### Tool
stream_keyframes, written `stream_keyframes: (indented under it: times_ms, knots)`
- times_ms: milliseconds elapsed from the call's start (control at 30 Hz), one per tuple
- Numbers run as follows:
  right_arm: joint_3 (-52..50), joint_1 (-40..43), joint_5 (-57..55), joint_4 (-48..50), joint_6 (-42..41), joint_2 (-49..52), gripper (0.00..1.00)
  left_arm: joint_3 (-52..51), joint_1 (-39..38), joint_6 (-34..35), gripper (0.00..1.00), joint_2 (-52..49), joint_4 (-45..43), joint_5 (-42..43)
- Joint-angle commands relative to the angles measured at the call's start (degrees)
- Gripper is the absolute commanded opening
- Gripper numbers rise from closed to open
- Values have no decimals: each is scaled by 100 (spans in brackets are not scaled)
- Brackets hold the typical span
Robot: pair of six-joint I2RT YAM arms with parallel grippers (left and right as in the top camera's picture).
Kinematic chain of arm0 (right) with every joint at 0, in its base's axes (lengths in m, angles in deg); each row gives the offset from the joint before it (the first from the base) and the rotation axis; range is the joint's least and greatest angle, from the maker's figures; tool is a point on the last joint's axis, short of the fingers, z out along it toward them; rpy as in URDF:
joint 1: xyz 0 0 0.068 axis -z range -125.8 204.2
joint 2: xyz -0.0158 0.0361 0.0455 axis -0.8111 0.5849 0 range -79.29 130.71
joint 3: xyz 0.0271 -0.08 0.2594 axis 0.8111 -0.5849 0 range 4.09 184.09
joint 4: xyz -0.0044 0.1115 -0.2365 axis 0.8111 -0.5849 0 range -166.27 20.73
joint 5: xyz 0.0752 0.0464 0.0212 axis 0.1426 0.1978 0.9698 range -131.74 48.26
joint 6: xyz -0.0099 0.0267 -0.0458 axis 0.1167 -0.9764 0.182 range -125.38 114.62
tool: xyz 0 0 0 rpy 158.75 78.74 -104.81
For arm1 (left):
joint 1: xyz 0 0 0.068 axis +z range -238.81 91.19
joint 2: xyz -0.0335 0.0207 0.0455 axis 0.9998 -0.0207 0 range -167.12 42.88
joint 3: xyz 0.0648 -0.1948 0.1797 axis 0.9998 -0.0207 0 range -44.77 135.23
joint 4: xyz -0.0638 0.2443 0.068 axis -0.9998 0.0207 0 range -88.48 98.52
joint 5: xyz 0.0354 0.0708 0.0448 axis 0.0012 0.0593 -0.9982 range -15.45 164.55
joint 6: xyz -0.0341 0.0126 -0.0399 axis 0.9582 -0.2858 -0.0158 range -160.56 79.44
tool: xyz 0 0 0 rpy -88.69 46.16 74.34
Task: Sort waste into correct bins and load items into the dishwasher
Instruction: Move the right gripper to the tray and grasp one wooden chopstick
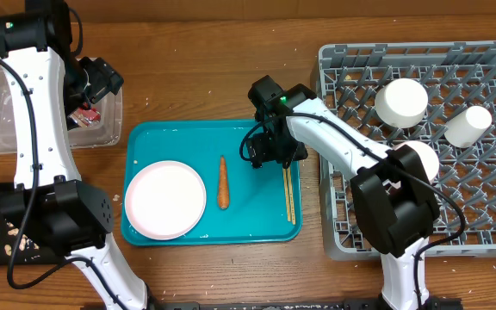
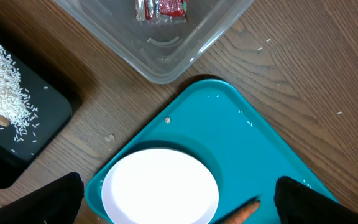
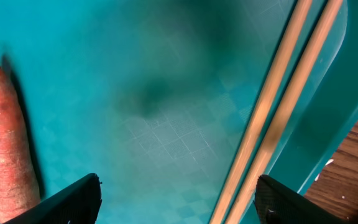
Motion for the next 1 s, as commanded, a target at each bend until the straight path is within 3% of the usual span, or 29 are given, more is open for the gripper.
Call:
stream_keyframes:
  times_ms: [0, 633, 700, 967]
  knots:
    - [-35, -35, -55, 31, -28, 72, 82, 127, -13, 52, 100, 55, -11, -74]
    - [-37, -35, -52, 81, -28, 476, 81, 127, -13, 52, 100, 55, -11, -74]
    - [-37, -35, -9, 63, -31, 551, 76, 127, -13, 52, 100, 55, -11, -74]
    - [-28, -83, -614, 13, -201, 605, 34, 127, -13, 52, 100, 55, -11, -74]
